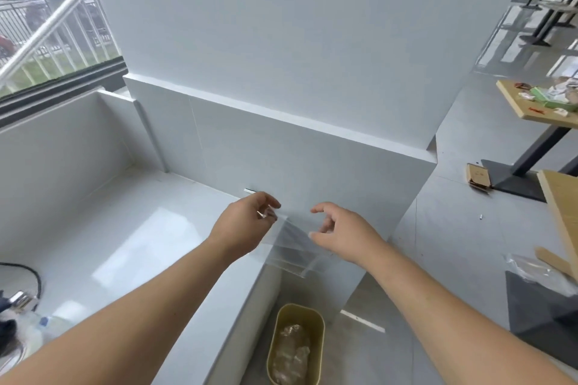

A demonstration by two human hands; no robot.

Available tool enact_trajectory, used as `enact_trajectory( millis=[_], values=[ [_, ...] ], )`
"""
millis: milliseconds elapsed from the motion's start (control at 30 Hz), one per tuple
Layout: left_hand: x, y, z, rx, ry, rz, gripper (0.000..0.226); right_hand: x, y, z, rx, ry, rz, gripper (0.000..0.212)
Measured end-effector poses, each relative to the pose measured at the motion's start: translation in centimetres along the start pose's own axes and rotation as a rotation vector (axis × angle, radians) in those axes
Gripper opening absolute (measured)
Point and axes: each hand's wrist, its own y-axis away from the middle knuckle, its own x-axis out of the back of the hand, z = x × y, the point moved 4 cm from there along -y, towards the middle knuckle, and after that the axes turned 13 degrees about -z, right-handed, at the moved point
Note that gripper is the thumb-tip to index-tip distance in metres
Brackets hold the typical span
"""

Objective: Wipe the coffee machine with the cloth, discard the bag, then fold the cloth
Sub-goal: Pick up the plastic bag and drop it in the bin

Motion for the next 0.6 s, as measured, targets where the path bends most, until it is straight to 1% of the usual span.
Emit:
enact_trajectory(
  millis=[100, 200, 233, 267, 333, 433, 600],
  values=[
    [-1.1, -0.8, 0.1, -0.005, -0.084, 0.002, 0.017, -1.4, -0.7, -0.9, 0.017, 0.179, -0.019, 0.034],
    [-2.1, -1.3, -0.6, -0.001, -0.115, -0.002, 0.015, -2.7, -1.4, -1.3, 0.023, 0.287, -0.01, 0.013],
    [-2.4, -1.4, -1.0, -0.003, -0.126, -0.01, 0.013, -3.0, -1.6, -1.2, 0.019, 0.313, 0.001, 0.011],
    [-2.6, -1.4, -1.4, -0.008, -0.154, -0.018, 0.017, -3.3, -1.8, -1.0, 0.011, 0.328, 0.015, 0.011],
    [-3.2, -1.4, -2.4, -0.016, -0.249, -0.028, 0.035, -3.9, -2.3, -0.3, -0.013, 0.331, 0.038, 0.011],
    [-3.9, -1.3, -4.4, 0.017, -0.369, -0.039, 0.059, -5.1, -2.9, 0.9, -0.047, 0.346, 0.065, 0.016],
    [-5.6, -0.9, -8.2, 0.057, -0.48, -0.062, 0.077, -7.1, -4.1, 2.2, -0.08, 0.36, 0.086, 0.015]
  ],
)
